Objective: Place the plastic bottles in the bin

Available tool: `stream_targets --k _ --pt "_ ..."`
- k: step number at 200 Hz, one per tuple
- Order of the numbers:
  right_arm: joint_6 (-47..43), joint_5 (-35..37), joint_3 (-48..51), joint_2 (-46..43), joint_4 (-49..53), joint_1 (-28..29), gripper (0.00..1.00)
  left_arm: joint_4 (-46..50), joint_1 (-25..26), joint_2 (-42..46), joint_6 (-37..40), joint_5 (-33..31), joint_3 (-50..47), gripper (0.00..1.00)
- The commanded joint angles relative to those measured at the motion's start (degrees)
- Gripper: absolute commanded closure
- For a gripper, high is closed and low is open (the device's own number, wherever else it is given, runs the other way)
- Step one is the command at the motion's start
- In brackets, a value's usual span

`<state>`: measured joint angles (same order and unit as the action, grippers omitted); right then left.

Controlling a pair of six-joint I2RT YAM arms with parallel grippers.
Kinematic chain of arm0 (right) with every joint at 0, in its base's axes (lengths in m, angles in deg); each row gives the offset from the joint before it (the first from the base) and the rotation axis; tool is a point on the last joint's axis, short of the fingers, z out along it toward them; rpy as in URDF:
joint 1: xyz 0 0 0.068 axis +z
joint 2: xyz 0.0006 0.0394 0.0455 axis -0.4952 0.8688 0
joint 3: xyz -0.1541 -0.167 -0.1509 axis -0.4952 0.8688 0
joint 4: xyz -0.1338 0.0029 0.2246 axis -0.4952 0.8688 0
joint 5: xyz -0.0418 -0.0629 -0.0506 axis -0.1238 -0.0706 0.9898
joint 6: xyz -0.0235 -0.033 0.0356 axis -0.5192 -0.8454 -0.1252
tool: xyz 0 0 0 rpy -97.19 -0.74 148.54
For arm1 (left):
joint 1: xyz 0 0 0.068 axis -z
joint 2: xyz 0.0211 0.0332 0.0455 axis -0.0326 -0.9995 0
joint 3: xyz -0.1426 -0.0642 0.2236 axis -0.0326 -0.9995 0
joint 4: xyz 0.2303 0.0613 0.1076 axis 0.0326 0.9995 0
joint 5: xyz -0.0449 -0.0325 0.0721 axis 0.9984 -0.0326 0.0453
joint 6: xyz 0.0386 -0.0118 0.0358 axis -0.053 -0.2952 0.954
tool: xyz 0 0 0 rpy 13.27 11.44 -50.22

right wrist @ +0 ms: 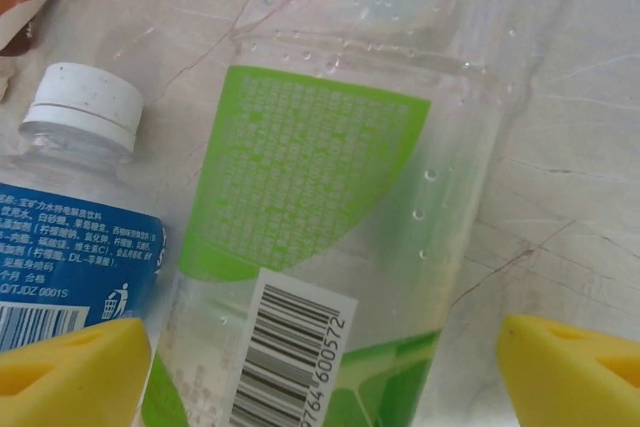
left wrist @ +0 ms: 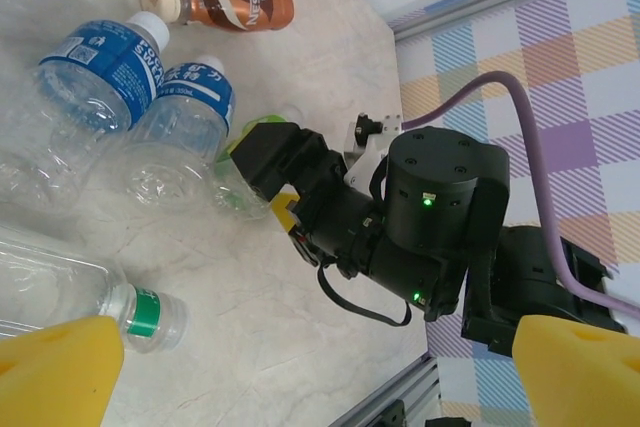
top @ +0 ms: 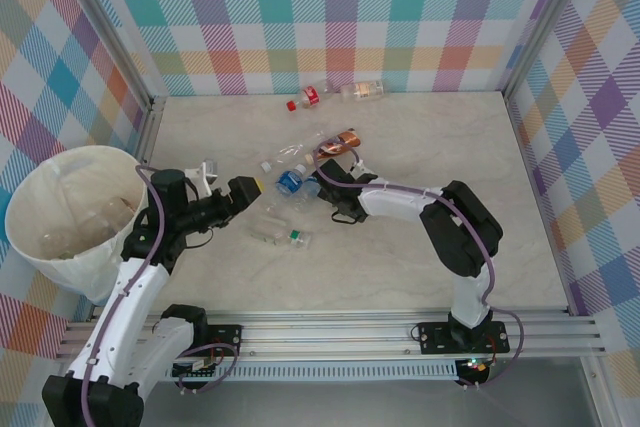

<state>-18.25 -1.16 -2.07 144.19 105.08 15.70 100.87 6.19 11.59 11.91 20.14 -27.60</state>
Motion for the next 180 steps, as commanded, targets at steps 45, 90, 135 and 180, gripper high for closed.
stream_targets --k 45,90,135,180 --pt "-9.4 -1.6 9.0 -2.7 -10.9 -0.4 0.31 2.0 3.1 0.3 4.5 -2.7 1.8 0.0" --pt "-17.6 -1.6 15.1 -8.8 -16.1 -0.3 0.4 0.0 4.3 0.7 3.0 -4.1 0.6 0.0" --pt "-28.4 -1.4 23.4 -19.1 -23.5 2.1 0.47 -7.2 4.9 1.2 -0.3 -4.0 -2.1 0.0" --pt "-41.5 -9.6 28.1 -29.7 -27.1 5.0 0.47 -12.2 5.8 -2.7 -2.7 0.8 -2.2 0.0"
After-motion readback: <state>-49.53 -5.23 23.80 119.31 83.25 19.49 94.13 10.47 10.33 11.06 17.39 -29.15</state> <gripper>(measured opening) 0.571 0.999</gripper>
